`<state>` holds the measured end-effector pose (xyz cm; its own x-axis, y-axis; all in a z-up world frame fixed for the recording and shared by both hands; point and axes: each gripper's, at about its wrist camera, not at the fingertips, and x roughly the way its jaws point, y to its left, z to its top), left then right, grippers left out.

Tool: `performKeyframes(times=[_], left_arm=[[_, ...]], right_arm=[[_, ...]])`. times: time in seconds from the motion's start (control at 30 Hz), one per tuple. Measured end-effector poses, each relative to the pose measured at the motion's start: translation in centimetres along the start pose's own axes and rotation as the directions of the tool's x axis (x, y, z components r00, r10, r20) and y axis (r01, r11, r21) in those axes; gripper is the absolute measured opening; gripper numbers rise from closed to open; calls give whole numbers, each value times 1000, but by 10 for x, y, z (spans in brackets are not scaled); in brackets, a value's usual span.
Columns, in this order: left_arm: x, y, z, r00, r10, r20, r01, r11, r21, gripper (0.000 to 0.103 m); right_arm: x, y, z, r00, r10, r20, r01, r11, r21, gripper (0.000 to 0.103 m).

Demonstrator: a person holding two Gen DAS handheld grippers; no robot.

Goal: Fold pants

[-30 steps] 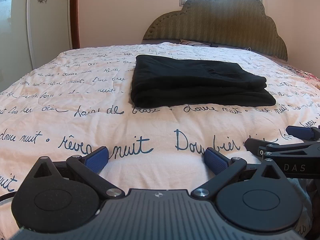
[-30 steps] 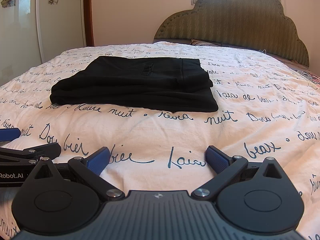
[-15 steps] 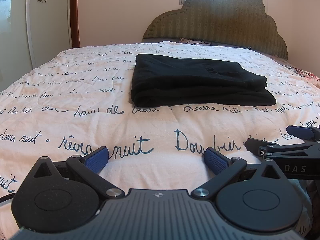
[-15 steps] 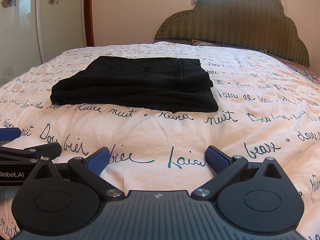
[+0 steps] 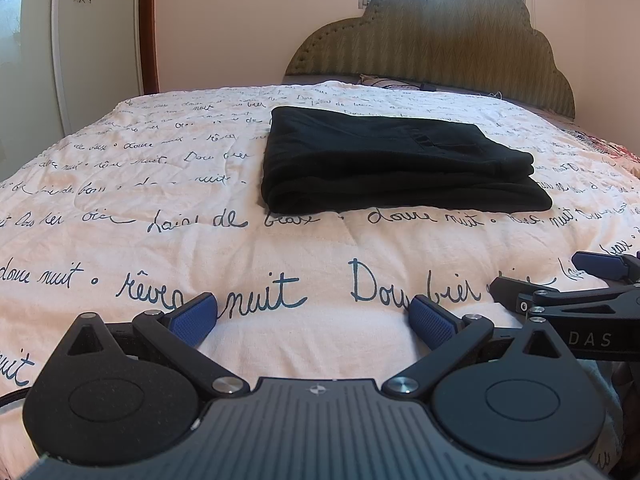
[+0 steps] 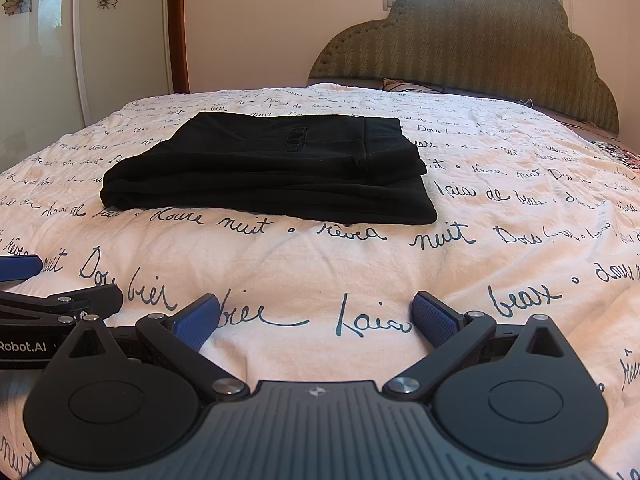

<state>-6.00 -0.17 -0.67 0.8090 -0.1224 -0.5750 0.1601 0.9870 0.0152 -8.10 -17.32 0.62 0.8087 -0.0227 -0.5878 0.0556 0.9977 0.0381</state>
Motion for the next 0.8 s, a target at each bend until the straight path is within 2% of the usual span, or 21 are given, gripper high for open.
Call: performKeyframes(times=[0.8], left_arm=[[-1, -1, 2, 1000, 9, -15, -9, 1000, 2, 103]], right_arm=[[0, 0, 0, 1000, 0, 1, 0, 1000, 0, 103]])
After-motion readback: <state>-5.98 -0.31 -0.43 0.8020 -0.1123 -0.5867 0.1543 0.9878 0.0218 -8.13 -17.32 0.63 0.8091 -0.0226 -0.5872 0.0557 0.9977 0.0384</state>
